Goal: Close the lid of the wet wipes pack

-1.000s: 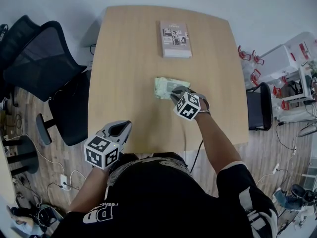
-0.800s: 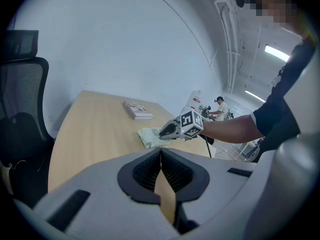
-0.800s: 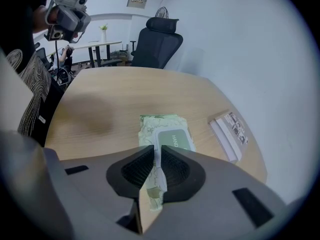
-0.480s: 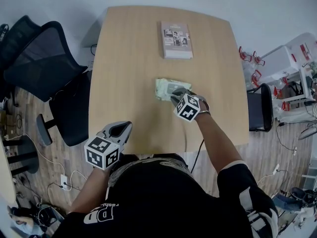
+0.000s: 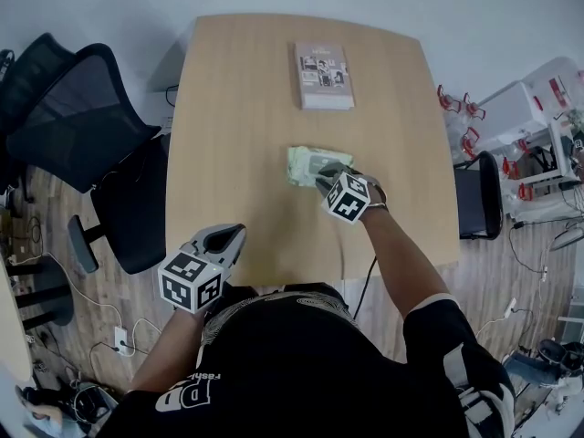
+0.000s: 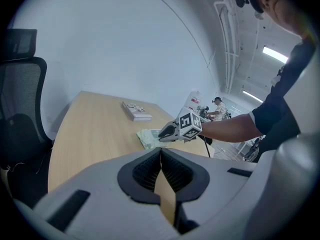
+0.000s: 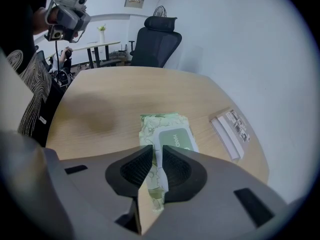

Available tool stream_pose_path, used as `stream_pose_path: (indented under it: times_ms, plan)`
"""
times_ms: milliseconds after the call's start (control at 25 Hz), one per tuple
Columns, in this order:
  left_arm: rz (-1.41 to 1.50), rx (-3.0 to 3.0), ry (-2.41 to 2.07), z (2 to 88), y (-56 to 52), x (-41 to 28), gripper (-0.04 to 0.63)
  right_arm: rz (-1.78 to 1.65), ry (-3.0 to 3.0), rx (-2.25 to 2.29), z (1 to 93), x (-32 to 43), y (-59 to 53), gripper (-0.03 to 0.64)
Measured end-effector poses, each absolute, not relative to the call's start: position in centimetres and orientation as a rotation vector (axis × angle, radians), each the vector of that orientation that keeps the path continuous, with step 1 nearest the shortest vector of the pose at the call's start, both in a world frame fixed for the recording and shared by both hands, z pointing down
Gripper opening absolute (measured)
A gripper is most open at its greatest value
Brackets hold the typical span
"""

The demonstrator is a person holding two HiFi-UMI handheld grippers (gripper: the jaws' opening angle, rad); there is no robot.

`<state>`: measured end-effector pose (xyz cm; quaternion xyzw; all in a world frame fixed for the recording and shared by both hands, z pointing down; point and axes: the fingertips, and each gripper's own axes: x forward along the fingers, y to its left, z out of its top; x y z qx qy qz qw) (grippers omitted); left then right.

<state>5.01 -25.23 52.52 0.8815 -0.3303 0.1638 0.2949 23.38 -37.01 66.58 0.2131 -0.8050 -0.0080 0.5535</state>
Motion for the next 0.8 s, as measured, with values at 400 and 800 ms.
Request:
stream_pose_path:
  times_ms: [400,800]
  plan:
    - [0.429,2.435,-0.787,51.7,-25.1,4.4,0.018,-0.012,-1.967,0.695,61.5,21.8,-35.0,0.064]
    - [0.428,2.561,-0.637,50.2,-24.4,3.5,0.018,0.169,-2.153,1.033,55.4,18.3,-28.9,0.009]
